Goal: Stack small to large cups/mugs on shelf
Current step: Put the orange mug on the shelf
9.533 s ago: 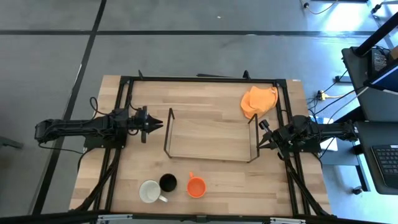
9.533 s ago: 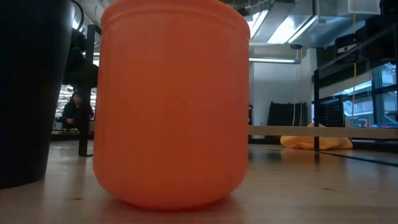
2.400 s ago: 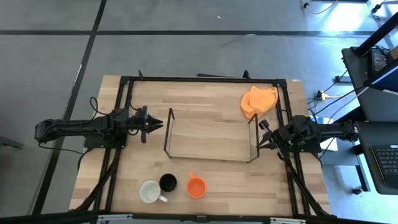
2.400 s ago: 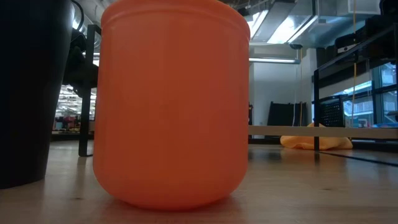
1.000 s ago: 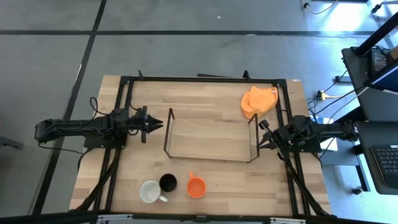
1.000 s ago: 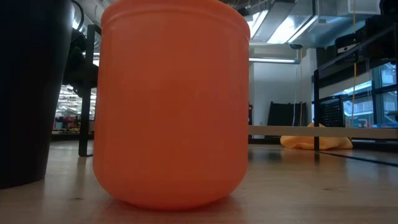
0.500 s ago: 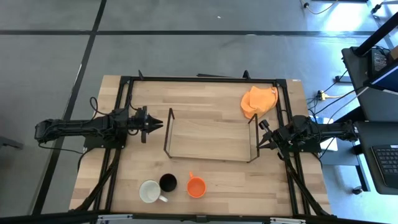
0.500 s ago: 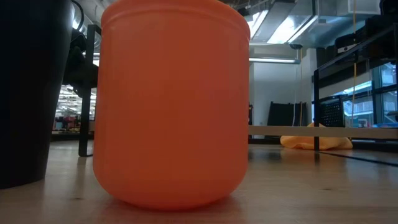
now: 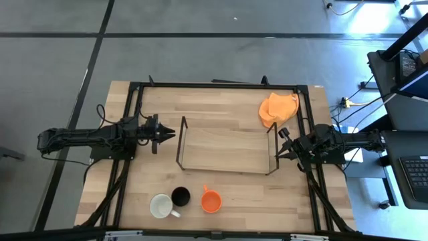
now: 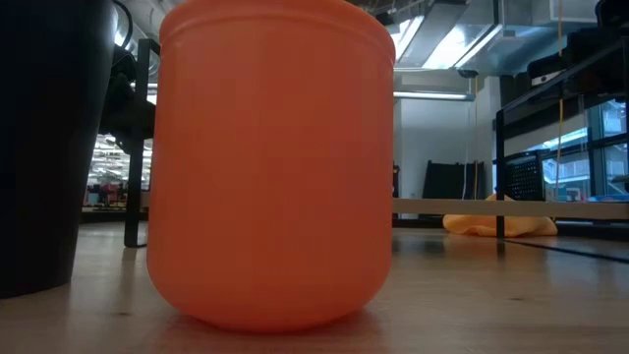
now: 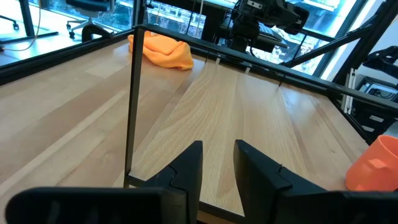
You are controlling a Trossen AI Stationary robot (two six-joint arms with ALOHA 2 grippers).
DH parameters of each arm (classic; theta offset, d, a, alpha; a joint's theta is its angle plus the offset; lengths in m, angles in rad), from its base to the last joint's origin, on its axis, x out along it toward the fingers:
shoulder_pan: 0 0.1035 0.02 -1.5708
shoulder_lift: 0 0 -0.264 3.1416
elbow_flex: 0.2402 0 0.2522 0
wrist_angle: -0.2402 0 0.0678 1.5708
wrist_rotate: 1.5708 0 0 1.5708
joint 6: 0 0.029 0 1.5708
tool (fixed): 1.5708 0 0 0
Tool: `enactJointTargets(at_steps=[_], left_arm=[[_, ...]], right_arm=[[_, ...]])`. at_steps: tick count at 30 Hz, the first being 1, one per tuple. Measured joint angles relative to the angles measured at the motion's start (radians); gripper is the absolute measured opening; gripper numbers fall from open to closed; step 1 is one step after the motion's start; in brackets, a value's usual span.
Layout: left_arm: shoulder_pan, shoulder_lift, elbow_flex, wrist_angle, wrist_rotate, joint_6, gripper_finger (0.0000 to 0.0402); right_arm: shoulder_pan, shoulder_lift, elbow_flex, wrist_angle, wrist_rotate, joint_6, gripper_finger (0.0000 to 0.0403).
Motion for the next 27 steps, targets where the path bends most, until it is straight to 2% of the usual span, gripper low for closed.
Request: enactJointTargets(at_steps=[11,20,27], left_arm=[[0.0,0.0,0.0,0.0,0.0,0.0,0.0085],[0.0,0.0,0.0,0.0,0.0,0.0,0.0085],[0.0,0.0,0.0,0.0,0.0,0.0,0.0085]], right_arm=[[0.0,0.0,0.0,0.008,0.0,-0.01,0.0026],[0.0,0.0,0.002,0.118,0.0,0.058,0.0026],[0.0,0.0,0.116,0.083,0.022,0.006,0.0026]])
